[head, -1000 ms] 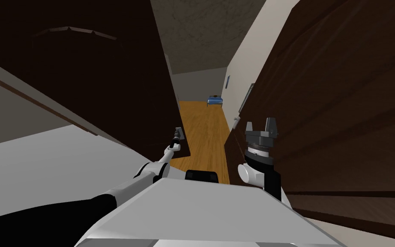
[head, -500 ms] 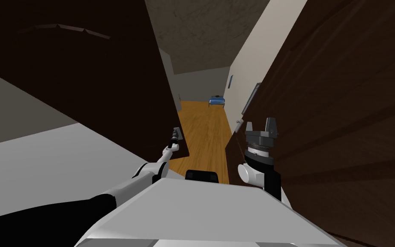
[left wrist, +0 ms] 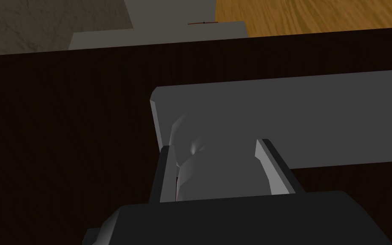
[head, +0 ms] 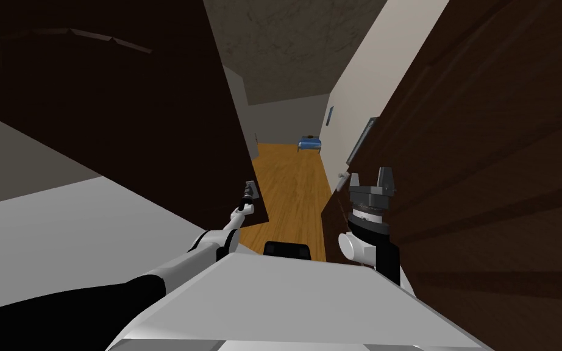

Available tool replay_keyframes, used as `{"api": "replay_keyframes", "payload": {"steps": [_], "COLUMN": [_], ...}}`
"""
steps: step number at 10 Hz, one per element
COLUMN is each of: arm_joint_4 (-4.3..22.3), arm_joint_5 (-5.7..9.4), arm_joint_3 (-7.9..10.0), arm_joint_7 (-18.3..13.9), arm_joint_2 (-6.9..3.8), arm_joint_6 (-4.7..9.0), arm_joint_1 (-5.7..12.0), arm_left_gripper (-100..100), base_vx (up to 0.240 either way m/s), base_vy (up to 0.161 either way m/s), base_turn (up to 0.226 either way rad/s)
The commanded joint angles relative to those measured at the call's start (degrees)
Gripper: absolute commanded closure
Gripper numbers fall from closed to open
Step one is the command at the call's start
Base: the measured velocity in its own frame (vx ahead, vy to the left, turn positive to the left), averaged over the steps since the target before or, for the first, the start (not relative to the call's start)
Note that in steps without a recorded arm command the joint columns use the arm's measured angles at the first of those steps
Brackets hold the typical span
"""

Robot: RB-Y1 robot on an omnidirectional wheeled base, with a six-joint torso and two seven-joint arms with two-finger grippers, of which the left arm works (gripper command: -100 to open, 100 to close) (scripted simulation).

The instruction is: Push the door open

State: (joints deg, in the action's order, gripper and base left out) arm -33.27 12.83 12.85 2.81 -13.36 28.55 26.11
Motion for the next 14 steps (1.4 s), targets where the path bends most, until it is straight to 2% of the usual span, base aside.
{"api": "replay_keyframes", "payload": {"steps": [1, 5, 14], "arm_joint_4": [0.0, 0.7, 4.0], "arm_joint_5": [0.19, 0.5, 1.9], "arm_joint_3": [0.13, 0.21, 0.54], "arm_joint_7": [-0.1, -0.3, -1.1], "arm_joint_2": [-0.46, -1.01, -3.46], "arm_joint_6": [0.15, 0.49, 2.03], "arm_joint_1": [0.12, 0.24, 0.78], "arm_left_gripper": [100, 100, 100], "base_vx": [0.176, 0.176, 0.174], "base_vy": [-0.012, -0.026, -0.044], "base_turn": [0.084, 0.063, 0.098]}}
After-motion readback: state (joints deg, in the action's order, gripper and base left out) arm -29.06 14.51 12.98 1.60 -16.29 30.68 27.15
